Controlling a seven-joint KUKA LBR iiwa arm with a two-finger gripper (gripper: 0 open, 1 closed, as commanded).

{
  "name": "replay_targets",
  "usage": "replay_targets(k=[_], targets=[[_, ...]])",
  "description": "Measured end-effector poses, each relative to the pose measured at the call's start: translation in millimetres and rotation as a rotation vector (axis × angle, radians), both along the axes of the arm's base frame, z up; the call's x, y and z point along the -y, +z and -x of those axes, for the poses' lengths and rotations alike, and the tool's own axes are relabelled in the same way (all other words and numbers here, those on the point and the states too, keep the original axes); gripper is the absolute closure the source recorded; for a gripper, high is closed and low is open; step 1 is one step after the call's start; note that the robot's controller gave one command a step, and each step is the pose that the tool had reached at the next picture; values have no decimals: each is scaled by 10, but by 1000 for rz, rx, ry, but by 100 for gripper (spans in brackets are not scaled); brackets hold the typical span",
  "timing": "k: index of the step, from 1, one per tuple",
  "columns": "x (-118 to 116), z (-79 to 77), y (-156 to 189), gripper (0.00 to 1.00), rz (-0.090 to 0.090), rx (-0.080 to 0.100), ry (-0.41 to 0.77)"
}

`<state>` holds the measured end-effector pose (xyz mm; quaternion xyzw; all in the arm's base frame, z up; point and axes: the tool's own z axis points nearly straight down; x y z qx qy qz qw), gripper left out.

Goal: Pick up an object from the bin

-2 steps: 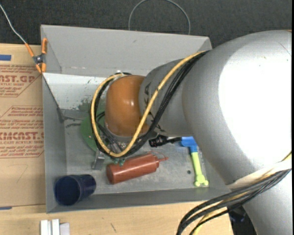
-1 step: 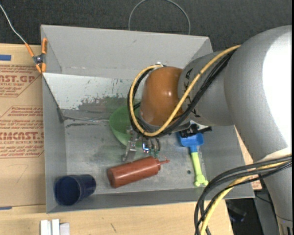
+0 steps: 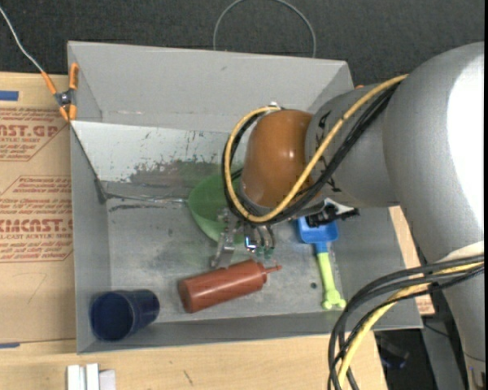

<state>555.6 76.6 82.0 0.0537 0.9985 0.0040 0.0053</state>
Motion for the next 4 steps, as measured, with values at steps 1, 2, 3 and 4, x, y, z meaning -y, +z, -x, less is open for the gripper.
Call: replay_targets(k=[1, 2, 3, 4], targets=[[-140, 23, 293, 100, 1, 6, 209], [-138, 23, 293, 100, 1, 6, 209], [-51, -181, 23, 100, 2, -3, 318], [-32, -163, -85, 100, -5, -10, 234]])
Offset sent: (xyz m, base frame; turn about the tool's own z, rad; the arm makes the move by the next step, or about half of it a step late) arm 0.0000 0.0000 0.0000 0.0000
